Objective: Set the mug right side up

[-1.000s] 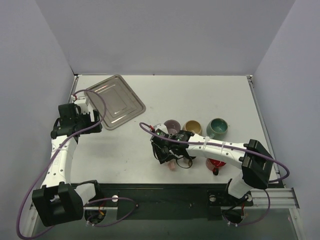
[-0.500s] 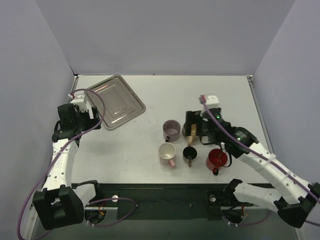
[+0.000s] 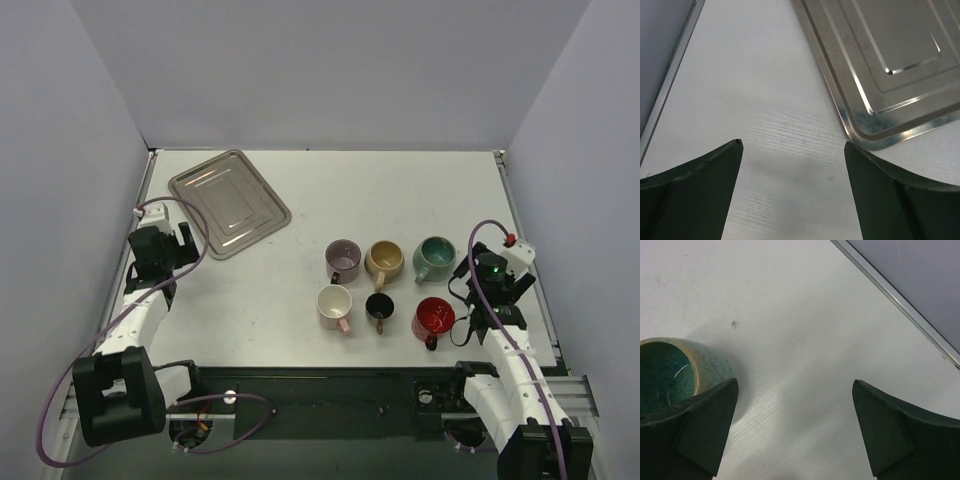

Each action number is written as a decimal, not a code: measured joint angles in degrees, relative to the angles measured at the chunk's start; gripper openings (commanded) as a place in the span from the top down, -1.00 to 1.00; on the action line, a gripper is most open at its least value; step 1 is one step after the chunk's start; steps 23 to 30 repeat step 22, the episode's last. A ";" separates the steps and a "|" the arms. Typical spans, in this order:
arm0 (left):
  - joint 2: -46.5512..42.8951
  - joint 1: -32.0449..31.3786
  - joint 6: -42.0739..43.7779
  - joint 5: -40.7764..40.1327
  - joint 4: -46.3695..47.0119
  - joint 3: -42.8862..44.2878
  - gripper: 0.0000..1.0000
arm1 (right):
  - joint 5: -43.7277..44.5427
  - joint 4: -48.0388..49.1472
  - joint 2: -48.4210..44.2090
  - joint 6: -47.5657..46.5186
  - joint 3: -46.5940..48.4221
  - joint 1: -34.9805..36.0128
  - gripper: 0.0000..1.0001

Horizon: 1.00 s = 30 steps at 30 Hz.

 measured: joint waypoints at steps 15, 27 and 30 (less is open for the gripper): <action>4.28 0.07 -3.19 -1.92 11.02 -5.60 -0.87 | -3.89 17.25 0.20 -2.43 -8.98 -0.24 -0.83; 4.26 0.07 -3.65 -1.27 14.21 -7.28 -0.87 | -6.01 19.93 -0.44 -2.73 -9.05 -0.24 -0.83; 4.26 0.07 -3.65 -1.27 14.21 -7.28 -0.87 | -6.01 19.93 -0.44 -2.73 -9.05 -0.24 -0.83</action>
